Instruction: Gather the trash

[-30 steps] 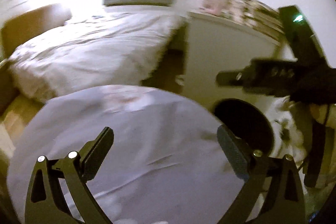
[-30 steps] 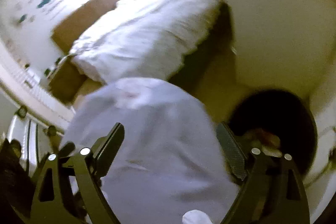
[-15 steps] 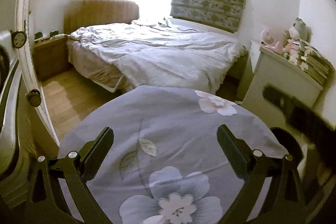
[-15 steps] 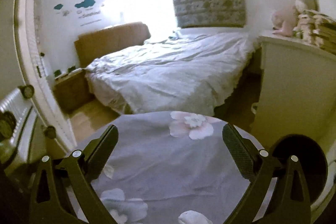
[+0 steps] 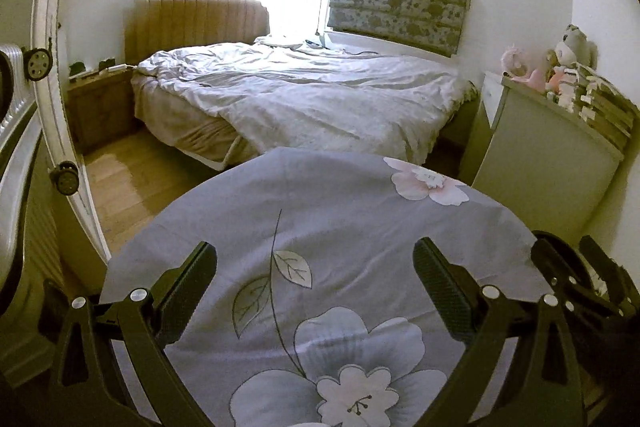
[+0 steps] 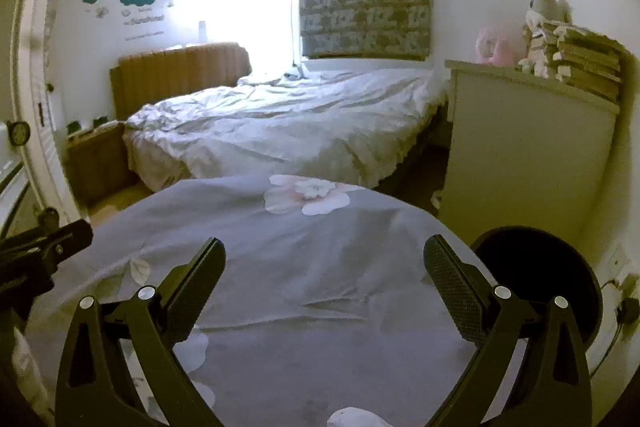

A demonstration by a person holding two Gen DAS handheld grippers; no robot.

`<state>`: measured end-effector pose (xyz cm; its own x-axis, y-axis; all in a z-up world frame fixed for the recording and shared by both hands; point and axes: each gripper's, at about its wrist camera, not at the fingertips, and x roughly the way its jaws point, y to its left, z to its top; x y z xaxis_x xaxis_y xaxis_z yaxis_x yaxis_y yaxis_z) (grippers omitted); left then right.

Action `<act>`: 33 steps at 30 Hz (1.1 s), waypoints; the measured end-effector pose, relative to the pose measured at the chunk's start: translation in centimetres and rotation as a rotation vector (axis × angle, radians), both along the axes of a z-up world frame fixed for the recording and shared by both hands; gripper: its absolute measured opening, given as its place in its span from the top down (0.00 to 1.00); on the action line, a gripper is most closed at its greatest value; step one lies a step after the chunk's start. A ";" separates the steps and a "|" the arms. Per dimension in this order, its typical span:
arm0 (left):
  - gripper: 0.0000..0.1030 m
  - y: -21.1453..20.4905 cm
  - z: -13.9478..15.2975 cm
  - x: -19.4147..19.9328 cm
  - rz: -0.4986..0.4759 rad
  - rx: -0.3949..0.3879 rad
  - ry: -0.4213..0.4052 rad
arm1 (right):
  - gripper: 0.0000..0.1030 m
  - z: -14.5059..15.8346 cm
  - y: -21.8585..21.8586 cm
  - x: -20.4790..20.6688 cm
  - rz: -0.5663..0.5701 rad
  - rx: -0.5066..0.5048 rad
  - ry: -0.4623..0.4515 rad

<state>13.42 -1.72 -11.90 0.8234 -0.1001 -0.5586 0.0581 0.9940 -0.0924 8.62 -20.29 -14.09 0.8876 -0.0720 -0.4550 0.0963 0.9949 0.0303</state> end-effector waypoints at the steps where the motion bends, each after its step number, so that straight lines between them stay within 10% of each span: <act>1: 0.05 -0.1 -0.1 0.0 0.001 0.007 -0.003 | 0.05 -0.2 0.0 -0.2 0.000 0.001 -0.001; 33: 0.05 -1.2 -2.6 0.0 -0.050 0.069 0.015 | 0.05 -0.8 0.6 -1.0 0.001 -0.035 -0.018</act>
<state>13.46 -2.93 -14.47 0.8096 -0.1018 -0.5781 0.1068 0.9940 -0.0255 7.65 -19.74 -14.91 0.8958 -0.0868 -0.4359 0.0953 0.9954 -0.0023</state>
